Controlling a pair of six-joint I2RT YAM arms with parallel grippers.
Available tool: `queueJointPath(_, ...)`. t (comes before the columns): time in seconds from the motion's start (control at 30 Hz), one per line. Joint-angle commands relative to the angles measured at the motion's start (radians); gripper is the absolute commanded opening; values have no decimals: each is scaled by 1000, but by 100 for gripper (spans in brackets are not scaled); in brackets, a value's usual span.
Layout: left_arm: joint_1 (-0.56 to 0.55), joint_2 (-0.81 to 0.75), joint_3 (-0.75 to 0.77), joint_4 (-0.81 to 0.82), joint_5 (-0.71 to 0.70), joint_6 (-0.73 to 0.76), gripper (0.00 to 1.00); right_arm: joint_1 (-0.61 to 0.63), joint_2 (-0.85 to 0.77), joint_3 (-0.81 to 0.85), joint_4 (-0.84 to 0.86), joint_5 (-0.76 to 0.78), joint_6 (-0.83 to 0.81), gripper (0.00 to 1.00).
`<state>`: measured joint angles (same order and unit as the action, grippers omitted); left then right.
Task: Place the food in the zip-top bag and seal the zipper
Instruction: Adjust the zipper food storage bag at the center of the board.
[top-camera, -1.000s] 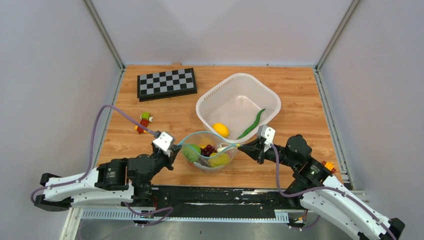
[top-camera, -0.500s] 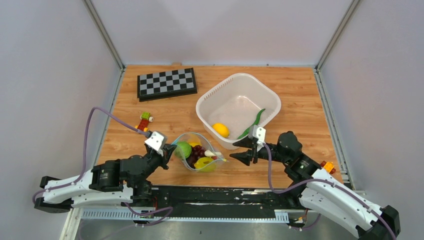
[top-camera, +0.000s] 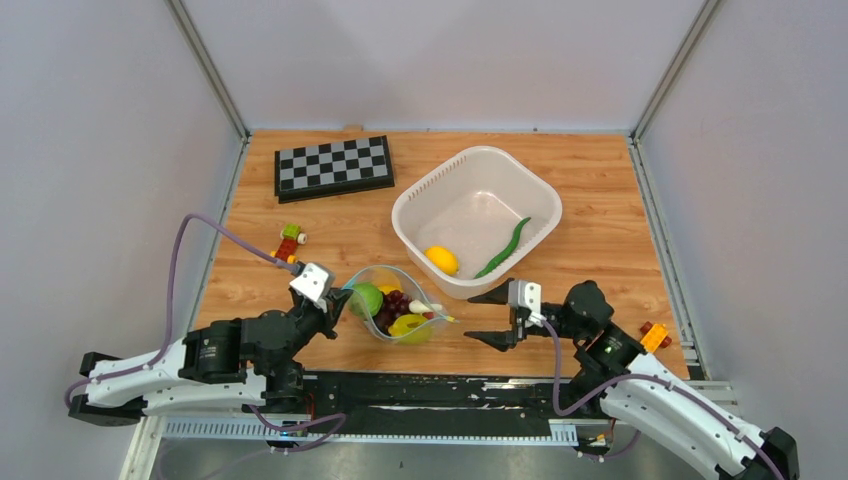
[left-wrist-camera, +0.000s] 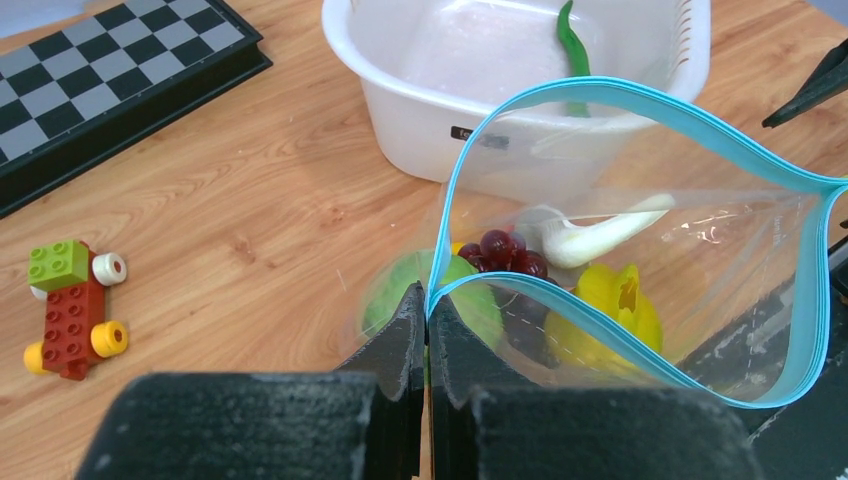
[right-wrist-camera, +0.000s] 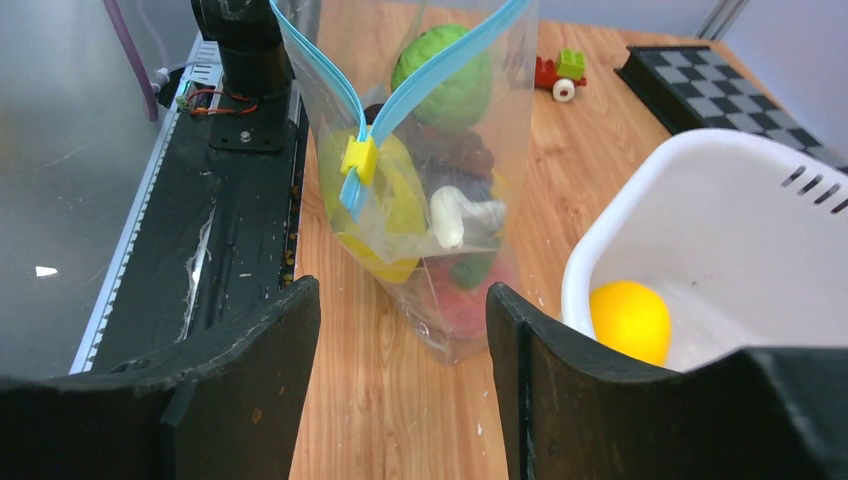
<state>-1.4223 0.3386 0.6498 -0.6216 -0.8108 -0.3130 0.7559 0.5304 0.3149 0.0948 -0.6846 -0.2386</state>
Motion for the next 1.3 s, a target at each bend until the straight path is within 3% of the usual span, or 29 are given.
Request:
queueJointPath(0.0, -1, 23, 53, 31, -12, -17, 0, 16, -8, -37, 189, -24, 1, 62)
queueJointPath(0.13, -1, 43, 57, 37, -8, -21, 0, 72, 77, -17, 297, 10, 7, 63)
queueJointPath(0.3, -1, 50, 63, 32, -7, -33, 0, 180, 157, 3, 315, 129, -64, 61)
queueJointPath(0.53, -2, 43, 61, 31, -13, -40, 0, 204, 154, -32, 402, 247, -73, 48)
queueJointPath(0.73, -1, 40, 54, 27, -18, -47, 0, 205, 163, -34, 392, 260, -82, 38)
queueJointPath(1.0, -2, 6, 55, 9, -28, -55, 0, 204, 161, -28, 340, 199, -113, 41)
queueJointPath(1.27, -1, 5, 48, 6, -27, -62, 0, 204, 192, -25, 303, 233, -145, 48)
